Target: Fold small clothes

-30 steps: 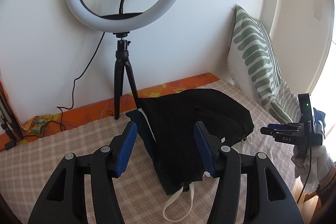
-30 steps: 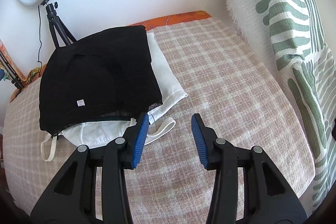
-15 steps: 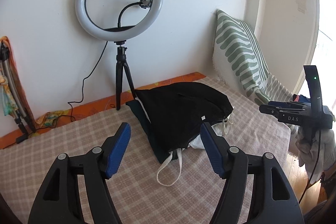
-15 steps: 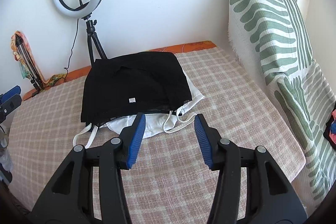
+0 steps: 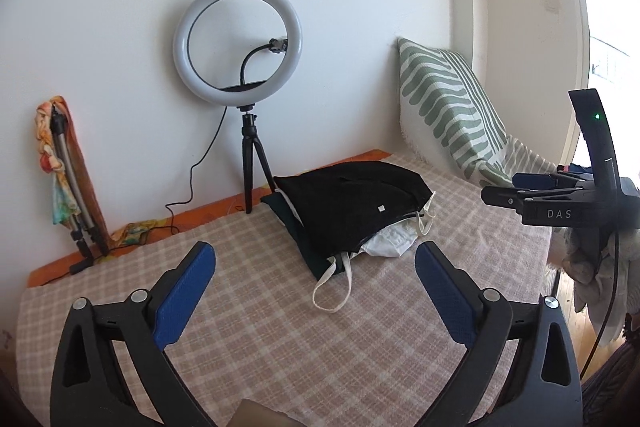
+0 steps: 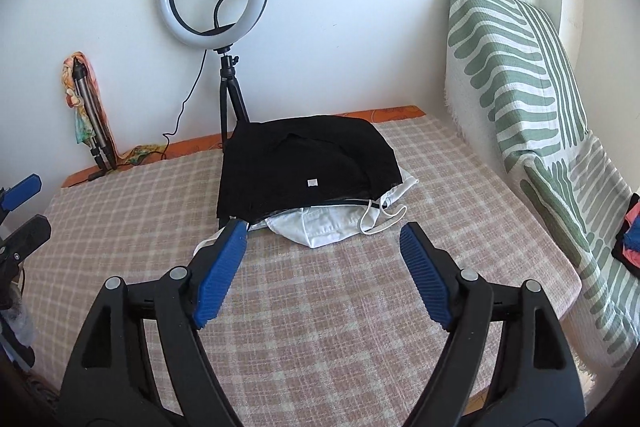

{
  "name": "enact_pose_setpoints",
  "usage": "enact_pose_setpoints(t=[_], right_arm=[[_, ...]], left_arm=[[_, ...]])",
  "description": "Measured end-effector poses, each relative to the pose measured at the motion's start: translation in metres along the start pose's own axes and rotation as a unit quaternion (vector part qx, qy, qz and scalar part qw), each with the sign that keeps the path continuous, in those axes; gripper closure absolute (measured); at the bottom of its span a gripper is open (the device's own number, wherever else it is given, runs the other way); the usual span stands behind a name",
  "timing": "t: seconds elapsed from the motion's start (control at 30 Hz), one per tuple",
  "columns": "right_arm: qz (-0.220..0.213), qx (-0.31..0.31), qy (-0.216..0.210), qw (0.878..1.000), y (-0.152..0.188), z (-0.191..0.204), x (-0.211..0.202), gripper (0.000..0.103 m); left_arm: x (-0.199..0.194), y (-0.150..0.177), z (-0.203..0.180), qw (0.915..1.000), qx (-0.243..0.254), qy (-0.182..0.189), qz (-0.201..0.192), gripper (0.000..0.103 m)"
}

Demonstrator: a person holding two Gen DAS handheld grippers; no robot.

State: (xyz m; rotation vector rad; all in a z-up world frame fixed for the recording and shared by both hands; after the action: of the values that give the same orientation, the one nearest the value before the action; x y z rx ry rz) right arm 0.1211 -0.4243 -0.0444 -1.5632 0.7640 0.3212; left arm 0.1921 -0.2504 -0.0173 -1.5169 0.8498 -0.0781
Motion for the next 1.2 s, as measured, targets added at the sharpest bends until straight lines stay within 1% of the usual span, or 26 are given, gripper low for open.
enact_pose_setpoints(t=[0.03,0.13,0.17,0.2,0.23,0.27,0.37,0.47,0.6,0.77,0.87,1.2], right_arm=[[-0.003,-0.002,-0.001,1.0,0.001,0.005,-0.002,0.019],[-0.008,-0.014,0.0,1.0,0.004,0.018,-0.006,0.019],[-0.009,-0.015,0.002,1.0,0.005,0.021,-0.007,0.017],[-0.011,-0.014,0.003,1.0,0.006,0.024,-0.008,0.014],[-0.016,-0.01,0.002,1.0,0.006,0.026,-0.01,0.006],[-0.023,-0.006,0.003,1.0,0.006,0.027,-0.012,0.001],[-0.044,-0.004,0.023,0.999,0.004,0.03,-0.019,0.001],[-0.056,-0.006,0.03,0.998,0.002,0.031,-0.021,0.0],[-0.074,0.008,0.039,0.996,0.001,0.029,-0.022,0.0],[-0.079,0.018,0.043,0.996,0.004,0.027,-0.018,0.0],[-0.082,0.012,0.054,0.995,0.006,0.028,-0.016,0.0],[-0.082,0.005,0.058,0.995,0.008,0.032,-0.015,0.0]], left_arm=[[-0.003,0.002,0.001,1.0,0.004,-0.007,-0.006,0.0],[-0.01,0.01,0.002,0.9997,0.016,-0.013,-0.013,0.0],[-0.01,0.013,0.004,0.9996,0.019,-0.017,-0.014,0.0],[-0.01,0.015,0.005,0.9995,0.02,-0.021,-0.015,0.0],[-0.012,0.018,0.006,0.9995,0.017,-0.021,-0.016,0.0],[-0.011,0.02,0.007,0.9997,0.01,-0.02,-0.015,0.0],[-0.007,0.029,0.012,0.9998,-0.011,-0.015,0.001,0.0],[-0.003,0.04,0.016,0.9995,-0.014,-0.025,0.014,0.0],[0.002,0.045,0.028,0.9979,-0.015,-0.061,0.015,0.0],[0.003,0.045,0.037,0.997,-0.016,-0.075,0.01,0.0],[0.003,0.045,0.037,0.9971,-0.014,-0.075,0.008,0.0],[0.0,0.046,0.036,0.9975,-0.009,-0.07,0.01,0.0]])
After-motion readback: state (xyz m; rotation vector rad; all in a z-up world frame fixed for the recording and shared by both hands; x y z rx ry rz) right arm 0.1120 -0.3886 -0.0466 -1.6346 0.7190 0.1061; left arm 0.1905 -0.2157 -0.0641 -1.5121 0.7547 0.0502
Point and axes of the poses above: each gripper's, at about its wrist camera, not at the fingertips, and x roughly the way its jaws point, z to its left, y to its underside, the point moved 10 cm from there along x, roughly the way its jaws point, and after that the axes turned 11 degrees about -x, right-handed, at the moved point
